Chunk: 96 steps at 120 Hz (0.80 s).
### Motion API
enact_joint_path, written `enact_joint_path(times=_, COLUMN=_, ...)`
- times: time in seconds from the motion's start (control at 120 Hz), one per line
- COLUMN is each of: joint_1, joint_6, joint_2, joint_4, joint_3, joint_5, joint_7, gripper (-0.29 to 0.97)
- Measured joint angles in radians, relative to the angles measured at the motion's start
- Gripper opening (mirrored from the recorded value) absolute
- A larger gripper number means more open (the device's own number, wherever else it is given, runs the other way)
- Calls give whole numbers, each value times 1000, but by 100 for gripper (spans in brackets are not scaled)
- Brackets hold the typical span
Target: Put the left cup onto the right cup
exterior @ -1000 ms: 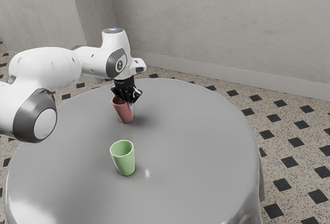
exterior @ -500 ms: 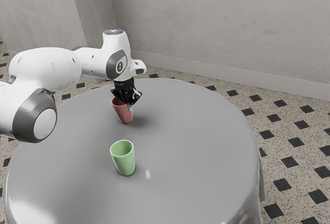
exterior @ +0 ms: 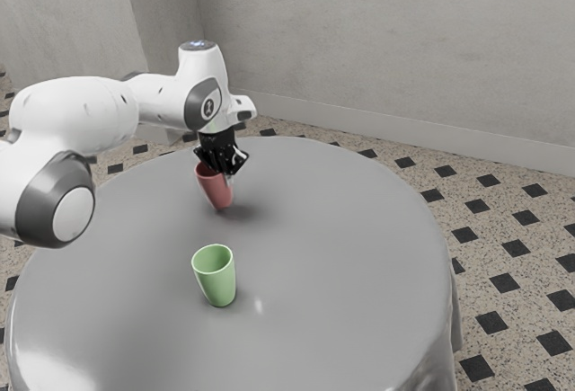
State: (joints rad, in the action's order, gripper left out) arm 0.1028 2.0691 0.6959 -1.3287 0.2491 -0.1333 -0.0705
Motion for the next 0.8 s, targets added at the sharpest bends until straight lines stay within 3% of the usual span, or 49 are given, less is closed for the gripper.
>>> enact_joint_path(times=0.45, joint_1=109, joint_6=-51, joint_2=-302, joint_4=-278, joint_3=9, joint_5=6, joint_7=8, gripper=-10)
enact_joint_path(times=0.8, joint_1=207, joint_6=-63, joint_2=-470, joint_4=-471, joint_3=7, joint_5=109, joint_7=46, gripper=-10)
